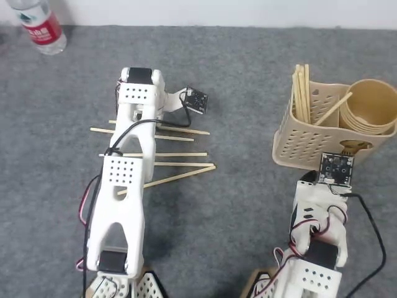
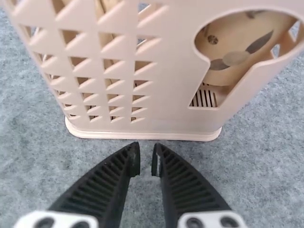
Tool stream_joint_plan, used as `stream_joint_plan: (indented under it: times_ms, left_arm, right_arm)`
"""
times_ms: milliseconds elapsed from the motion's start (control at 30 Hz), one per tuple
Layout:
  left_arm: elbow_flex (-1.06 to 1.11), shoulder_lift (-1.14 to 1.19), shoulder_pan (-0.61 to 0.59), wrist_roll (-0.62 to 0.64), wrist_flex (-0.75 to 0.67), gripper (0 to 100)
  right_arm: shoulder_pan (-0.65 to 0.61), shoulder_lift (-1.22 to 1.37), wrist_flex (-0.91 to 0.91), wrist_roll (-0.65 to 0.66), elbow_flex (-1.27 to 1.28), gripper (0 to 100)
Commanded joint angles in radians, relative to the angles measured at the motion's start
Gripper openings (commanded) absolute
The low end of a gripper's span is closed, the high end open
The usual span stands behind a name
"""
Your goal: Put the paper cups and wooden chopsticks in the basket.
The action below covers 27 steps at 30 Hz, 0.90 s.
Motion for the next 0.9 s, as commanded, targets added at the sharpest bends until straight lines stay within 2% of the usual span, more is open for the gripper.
stream_joint_plan:
  times_ms: [0, 333, 467, 633, 733, 867]
  left_arm:
    - [-0.096, -0.072, 0.054, 0.15, 0.026, 1]
    - [-0.111, -0.618, 0.173, 0.485, 0.026, 1]
    - [-0.085, -0.838, 0.293, 0.678, 0.028, 1]
    - [0.147, -1.122, 0.5, 0.919, 0.021, 1]
    - [0.243, -1.25, 0.588, 1.111, -0.043, 1]
    - [0.312, -1.341, 0.578, 1.476, -0.242, 1]
  right_arm:
    - [0.002, -0.01, -0.019, 0.014, -0.005, 5.9]
    - [0.002, -0.01, -0.019, 0.014, -0.005, 5.8]
    - [0.002, -0.01, -0.019, 0.014, -0.005, 5.8]
    - [0.005, -0.01, -0.016, 0.014, -0.005, 5.8]
    - [0.007, -0.01, -0.015, 0.014, -0.006, 5.8]
    - [0.007, -0.01, -0.013, 0.014, -0.006, 5.8]
